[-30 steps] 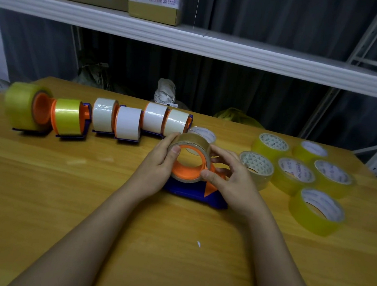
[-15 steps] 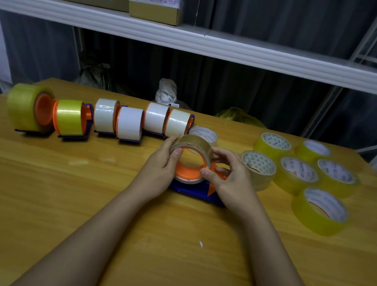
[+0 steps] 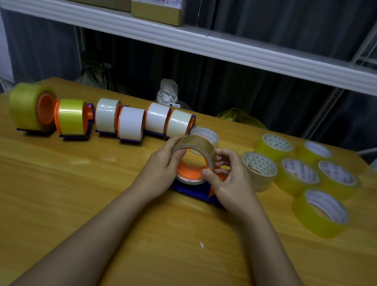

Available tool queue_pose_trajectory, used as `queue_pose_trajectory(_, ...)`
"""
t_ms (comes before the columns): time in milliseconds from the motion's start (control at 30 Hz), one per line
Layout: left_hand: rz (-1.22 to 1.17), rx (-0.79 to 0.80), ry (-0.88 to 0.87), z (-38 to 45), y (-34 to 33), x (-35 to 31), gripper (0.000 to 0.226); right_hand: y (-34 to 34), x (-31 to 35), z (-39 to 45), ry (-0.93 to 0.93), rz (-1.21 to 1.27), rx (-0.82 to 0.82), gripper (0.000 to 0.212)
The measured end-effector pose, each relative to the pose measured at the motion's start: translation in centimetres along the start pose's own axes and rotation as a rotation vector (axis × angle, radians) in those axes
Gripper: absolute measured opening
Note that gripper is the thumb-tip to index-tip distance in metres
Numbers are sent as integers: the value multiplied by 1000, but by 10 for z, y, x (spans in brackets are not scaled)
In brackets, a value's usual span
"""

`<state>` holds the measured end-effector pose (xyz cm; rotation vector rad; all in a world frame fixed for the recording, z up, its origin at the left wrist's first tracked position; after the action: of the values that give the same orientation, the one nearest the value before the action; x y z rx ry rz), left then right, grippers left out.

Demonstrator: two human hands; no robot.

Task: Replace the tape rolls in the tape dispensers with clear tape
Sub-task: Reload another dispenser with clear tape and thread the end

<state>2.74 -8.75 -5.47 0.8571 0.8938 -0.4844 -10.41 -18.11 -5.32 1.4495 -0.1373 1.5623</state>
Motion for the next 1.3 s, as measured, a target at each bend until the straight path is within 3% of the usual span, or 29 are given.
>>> queue_pose_trajectory(233, 18, -65, 8, 0, 4, 3, 31, 0, 3, 0, 38, -10, -27, 42)
queue_pose_trajectory(500, 11, -62, 20, 1, 2, 7, 35, 0, 0, -1, -37, 254, 124, 44)
queue_pose_trajectory(1300, 61, -134, -9, 0, 6, -1, 34, 1, 0, 0, 9, 230, 35, 41)
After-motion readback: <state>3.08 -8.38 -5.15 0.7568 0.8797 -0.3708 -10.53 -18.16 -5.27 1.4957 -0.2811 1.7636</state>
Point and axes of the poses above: each hand's wrist, its own z-axis towards the middle knuckle, its own y-axis out of the back of the hand, x = y × z, the point moved 8 cm from there along z, towards the middle knuckle, and after that the axes turned 5 degrees about x, right-handed, at the moved point
